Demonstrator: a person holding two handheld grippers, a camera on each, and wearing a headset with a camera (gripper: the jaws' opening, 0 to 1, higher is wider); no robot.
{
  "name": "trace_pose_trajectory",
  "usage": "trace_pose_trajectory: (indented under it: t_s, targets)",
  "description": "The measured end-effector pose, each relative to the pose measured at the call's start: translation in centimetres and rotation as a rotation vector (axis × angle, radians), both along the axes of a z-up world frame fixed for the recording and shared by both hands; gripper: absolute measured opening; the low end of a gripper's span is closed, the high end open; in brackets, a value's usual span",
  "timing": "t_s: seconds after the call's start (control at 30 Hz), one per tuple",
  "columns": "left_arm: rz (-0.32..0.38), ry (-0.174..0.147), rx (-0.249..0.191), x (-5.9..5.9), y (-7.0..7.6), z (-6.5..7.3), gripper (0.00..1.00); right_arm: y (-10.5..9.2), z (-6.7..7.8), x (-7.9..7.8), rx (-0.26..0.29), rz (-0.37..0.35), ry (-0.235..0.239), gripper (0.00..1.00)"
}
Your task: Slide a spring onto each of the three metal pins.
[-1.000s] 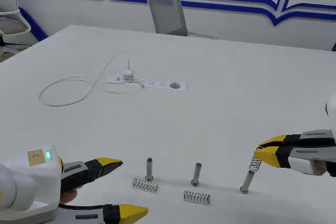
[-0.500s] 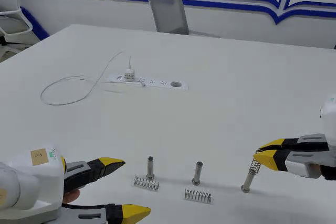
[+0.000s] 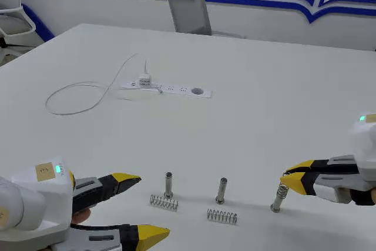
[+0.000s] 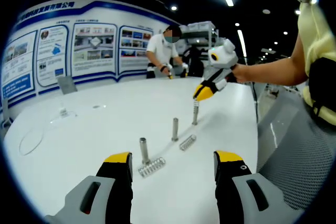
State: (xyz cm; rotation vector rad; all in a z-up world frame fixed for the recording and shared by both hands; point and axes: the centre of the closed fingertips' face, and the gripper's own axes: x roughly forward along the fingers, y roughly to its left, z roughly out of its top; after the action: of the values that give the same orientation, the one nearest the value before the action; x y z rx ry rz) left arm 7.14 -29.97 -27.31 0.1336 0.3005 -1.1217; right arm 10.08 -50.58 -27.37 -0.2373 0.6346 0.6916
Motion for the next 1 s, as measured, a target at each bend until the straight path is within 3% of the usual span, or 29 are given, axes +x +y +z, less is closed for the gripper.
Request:
trace_pose_trajectory:
  t_s: [0.53,1.0]
  targets:
    - [-0.001,0.002,-0.001,-0.2,-0.1,-0.1,0.64,0.0,-2.8,-0.1,-0.037,0.002,0.033,0.12]
    - [-0.002,0.002,-0.004,-0.2,-0.2,0.0,0.64,-0.2,-3.2,-0.1,-0.051,0.008,0.034,0.15]
